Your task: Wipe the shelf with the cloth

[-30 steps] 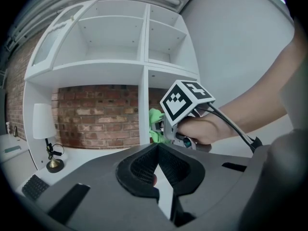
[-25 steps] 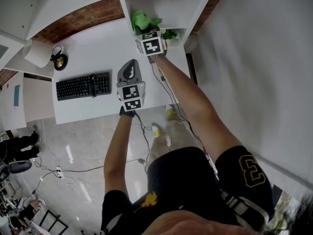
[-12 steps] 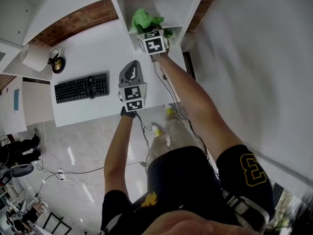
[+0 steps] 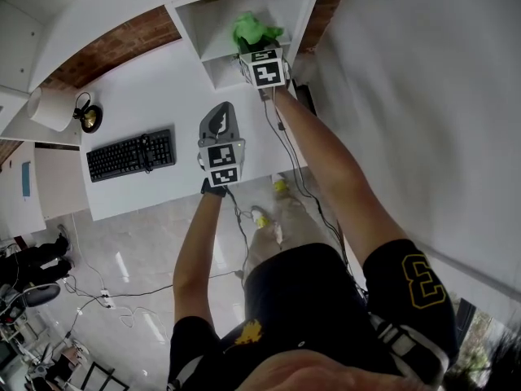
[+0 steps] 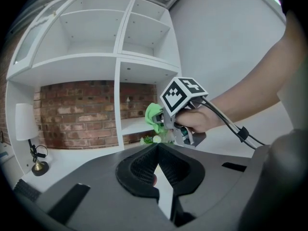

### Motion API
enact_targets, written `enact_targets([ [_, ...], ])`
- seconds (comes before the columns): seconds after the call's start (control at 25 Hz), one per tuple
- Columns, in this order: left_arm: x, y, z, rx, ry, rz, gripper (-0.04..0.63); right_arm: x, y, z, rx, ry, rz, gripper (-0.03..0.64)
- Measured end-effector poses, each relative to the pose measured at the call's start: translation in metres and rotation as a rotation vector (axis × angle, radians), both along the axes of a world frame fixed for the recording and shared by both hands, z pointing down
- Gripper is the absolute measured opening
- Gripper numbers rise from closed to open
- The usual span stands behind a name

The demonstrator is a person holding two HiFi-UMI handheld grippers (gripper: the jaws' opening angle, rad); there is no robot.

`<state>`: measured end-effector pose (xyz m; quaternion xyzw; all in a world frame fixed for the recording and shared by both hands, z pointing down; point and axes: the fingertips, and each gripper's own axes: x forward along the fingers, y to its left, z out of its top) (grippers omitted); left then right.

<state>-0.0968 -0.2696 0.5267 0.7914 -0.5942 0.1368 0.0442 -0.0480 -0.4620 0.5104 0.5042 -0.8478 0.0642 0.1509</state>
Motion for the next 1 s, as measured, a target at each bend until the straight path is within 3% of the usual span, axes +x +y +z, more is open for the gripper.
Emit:
enact_targets([
  [0.64,0.022,-0.001,0.002,-0.005,0.007,0.047,0.018,0.078,-0.008,0.000,0.021,0.034,0.157,0.087],
  [1.0,0.020,0.002,0.003,-0.007,0.007,0.059,0.018,0.088,-0.004,-0.001,-0.001,-0.004,0.240,0.087],
])
